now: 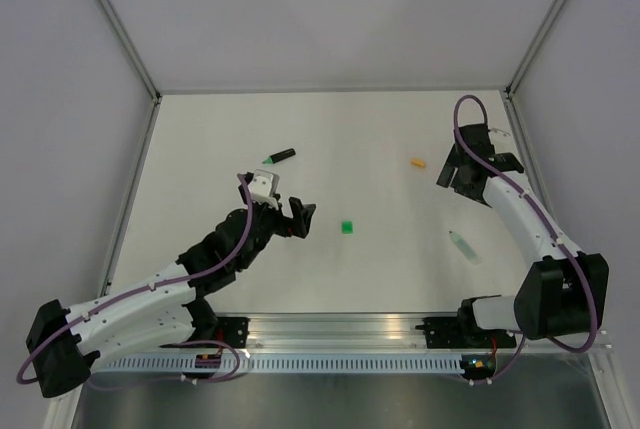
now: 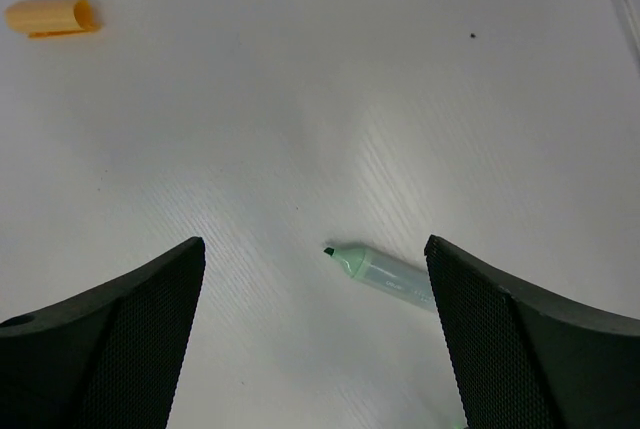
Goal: Insert the pens into the pen caps
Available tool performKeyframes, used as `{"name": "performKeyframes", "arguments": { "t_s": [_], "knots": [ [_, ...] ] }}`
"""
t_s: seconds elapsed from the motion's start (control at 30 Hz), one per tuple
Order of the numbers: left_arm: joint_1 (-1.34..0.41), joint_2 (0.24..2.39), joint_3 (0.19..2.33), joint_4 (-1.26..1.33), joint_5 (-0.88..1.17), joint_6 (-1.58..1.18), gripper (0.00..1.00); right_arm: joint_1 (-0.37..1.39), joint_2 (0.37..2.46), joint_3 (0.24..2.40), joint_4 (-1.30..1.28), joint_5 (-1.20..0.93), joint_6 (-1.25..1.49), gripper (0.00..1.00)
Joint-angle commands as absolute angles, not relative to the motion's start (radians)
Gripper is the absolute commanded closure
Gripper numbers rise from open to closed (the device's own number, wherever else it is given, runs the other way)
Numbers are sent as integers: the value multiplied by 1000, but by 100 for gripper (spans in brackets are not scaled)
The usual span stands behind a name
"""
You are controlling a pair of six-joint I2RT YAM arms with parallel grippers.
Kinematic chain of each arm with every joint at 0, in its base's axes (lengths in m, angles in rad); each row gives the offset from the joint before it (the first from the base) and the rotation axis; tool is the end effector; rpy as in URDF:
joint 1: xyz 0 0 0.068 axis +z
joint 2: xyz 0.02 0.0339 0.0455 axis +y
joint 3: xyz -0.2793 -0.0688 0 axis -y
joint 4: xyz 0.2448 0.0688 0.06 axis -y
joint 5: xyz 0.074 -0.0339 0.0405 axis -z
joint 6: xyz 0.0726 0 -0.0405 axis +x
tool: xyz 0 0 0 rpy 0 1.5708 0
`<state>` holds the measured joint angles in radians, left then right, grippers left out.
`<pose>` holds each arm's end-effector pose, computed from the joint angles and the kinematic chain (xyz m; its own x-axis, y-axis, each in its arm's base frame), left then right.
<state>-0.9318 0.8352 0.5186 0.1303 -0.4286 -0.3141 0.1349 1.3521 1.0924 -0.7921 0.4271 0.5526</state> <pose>0.1563 -0.1598 0.2754 -0.2554 -0.1275 -0.9584 0.4286 0.8736 -0.2304 0.2824 0.0080 0.2596 -0.6898 0.3885 -0.6110 0.5207 0.8525 -0.0458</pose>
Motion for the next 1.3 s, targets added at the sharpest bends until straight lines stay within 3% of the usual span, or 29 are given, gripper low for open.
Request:
{"name": "performKeyframes", "arguments": {
  "t_s": [0.0, 0.33, 0.5, 0.73, 0.9, 1.13, 1.27],
  "knots": [
    [-933, 815, 515, 167, -472, -272, 0, 97, 1307, 1011, -816, 267, 621, 3],
    [-933, 827, 511, 175, -482, -265, 0, 95, 1250, 884, -703, 334, 560, 2],
    [-933, 839, 522, 161, -506, -262, 0, 95, 1275, 960, -589, 190, 173, 2],
    [-933, 799, 508, 173, -518, -265, 0, 98, 1342, 1042, -808, 235, -348, 2],
    [-933, 735, 489, 161, -571, -282, 0, 104, 1381, 947, -851, 267, -437, 5],
    [-933, 612, 413, 230, -568, -284, 0, 153, 1476, 904, -923, 91, -482, 5],
    [-934, 584, 405, 230, -574, -285, 0, 153, 1494, 861, -914, 167, -489, 6]
  ]
}}
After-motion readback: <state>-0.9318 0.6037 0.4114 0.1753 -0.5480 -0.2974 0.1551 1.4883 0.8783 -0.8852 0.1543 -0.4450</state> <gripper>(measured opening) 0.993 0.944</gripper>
